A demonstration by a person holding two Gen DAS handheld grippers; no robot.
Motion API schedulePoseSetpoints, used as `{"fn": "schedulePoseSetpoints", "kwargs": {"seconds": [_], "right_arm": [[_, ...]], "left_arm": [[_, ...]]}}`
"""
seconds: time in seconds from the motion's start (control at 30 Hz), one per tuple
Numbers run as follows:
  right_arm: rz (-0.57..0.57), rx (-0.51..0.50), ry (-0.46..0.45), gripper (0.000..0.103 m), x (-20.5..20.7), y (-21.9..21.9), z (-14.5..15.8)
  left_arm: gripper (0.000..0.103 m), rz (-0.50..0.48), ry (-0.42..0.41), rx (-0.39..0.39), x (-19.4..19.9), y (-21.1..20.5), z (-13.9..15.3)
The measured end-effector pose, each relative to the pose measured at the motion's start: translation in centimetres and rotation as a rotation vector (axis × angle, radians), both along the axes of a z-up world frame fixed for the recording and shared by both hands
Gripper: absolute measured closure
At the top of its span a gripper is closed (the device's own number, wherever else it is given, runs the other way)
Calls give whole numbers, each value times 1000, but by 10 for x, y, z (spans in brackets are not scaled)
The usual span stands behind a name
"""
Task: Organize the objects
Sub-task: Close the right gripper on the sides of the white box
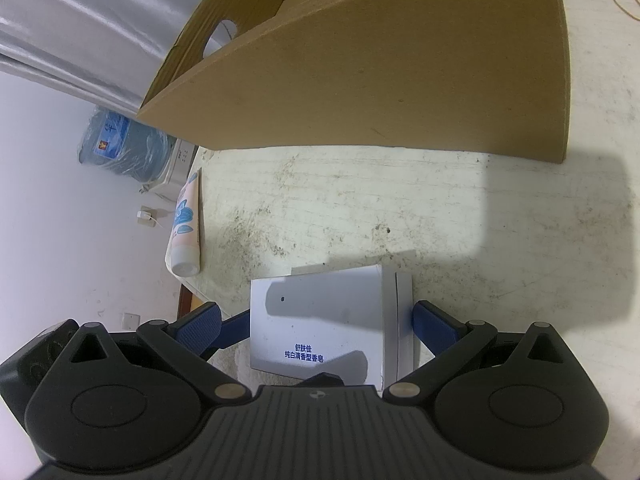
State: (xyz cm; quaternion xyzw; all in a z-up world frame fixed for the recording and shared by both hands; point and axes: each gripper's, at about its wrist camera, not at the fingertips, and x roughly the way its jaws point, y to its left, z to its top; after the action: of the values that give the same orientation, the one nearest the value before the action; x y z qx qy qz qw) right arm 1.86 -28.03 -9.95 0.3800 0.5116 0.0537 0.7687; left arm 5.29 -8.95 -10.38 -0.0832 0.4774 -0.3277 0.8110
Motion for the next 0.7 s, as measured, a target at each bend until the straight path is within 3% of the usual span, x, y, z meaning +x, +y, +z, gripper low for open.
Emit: {"fn": "schedulePoseSetpoints", "kwargs": {"seconds": [0.7], "right_arm": [[0, -2, -2, 0, -1, 0, 0]], "left_arm": [[0, -4, -9, 5, 1, -2, -1]]}}
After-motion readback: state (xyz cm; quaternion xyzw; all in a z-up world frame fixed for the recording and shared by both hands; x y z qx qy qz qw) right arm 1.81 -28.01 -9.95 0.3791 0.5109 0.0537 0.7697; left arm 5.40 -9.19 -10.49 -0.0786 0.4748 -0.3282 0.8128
